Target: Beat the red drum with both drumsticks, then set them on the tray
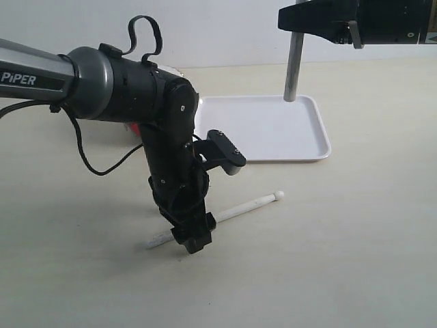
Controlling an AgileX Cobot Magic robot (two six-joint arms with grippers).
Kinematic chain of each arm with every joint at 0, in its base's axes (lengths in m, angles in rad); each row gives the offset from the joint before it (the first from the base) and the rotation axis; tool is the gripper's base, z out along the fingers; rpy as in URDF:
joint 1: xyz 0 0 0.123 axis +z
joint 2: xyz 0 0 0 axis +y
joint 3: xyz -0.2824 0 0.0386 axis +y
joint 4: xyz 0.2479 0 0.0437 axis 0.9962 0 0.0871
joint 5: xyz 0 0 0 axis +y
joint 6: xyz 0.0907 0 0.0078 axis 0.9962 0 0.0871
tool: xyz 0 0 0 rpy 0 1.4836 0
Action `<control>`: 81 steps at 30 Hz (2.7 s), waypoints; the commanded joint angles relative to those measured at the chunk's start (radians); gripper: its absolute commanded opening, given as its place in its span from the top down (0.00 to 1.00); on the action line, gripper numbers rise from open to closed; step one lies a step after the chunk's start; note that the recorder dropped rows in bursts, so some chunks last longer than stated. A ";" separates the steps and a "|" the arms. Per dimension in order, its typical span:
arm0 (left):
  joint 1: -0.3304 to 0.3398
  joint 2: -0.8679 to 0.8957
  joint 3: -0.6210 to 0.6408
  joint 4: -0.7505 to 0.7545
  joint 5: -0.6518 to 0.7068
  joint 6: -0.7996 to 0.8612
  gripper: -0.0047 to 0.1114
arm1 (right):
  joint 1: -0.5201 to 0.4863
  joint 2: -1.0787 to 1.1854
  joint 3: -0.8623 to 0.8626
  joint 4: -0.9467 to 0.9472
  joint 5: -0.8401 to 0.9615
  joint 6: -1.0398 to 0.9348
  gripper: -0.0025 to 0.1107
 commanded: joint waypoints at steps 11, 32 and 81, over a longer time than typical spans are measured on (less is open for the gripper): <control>-0.003 0.045 0.002 0.001 0.022 -0.003 0.31 | -0.002 -0.008 -0.008 0.018 -0.010 -0.009 0.98; -0.003 -0.055 0.002 0.024 0.020 -0.011 0.96 | -0.002 -0.008 -0.008 0.018 -0.010 -0.009 0.98; 0.416 -0.441 0.097 0.043 -0.151 -0.154 0.96 | 0.269 -0.004 -0.215 -0.234 0.678 0.097 0.98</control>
